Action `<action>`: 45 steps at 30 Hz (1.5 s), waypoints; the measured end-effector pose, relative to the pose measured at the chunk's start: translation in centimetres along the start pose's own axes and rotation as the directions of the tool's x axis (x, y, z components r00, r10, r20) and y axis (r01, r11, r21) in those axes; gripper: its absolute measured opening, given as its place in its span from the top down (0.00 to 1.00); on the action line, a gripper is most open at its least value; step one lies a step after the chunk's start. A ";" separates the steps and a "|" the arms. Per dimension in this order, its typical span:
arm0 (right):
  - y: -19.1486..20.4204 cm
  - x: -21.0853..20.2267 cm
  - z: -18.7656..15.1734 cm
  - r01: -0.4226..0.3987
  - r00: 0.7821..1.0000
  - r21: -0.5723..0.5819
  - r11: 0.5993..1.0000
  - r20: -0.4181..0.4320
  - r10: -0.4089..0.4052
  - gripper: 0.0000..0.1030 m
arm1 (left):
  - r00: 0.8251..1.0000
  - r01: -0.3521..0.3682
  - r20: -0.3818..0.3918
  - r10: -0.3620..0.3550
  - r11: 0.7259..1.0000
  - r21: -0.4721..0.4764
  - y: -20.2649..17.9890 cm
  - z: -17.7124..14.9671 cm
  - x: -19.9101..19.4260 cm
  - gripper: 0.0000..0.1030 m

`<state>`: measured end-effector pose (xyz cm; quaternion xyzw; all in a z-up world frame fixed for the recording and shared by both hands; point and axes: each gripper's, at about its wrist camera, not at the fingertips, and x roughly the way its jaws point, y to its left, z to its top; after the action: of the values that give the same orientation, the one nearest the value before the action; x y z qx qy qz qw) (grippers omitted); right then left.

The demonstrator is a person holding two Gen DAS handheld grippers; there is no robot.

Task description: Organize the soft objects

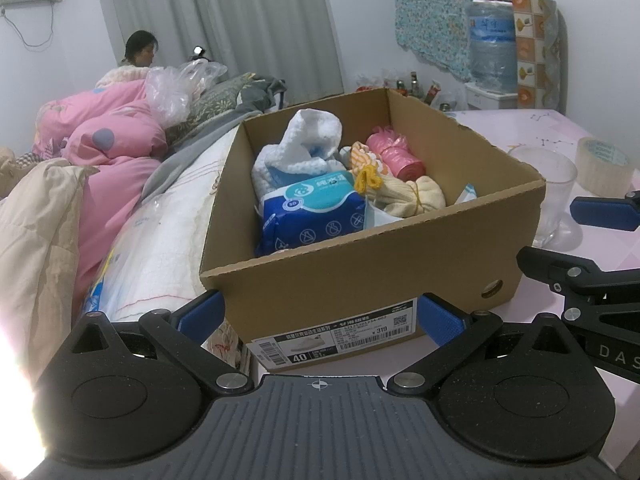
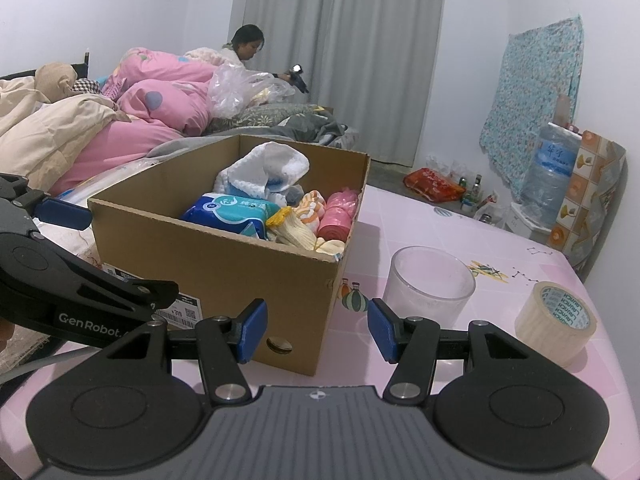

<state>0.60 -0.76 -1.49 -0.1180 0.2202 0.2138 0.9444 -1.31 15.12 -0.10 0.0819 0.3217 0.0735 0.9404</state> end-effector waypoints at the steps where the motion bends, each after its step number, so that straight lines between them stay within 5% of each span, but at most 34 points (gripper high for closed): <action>1: 0.0 0.0 0.0 -0.001 1.000 0.000 1.000 -0.001 0.001 0.66 | 1.000 0.000 -0.001 0.000 1.000 -0.001 0.0 0.0 0.0 0.00; 45: -0.2 -0.1 -0.2 0.002 1.000 -0.002 1.000 -0.004 -0.002 0.66 | 1.000 0.003 -0.012 -0.003 1.000 0.002 0.0 0.0 0.1 0.00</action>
<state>0.57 -1.07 -1.62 -0.1198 0.2216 0.2127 0.9441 -1.19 15.15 -0.14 0.0819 0.3275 0.0721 0.9385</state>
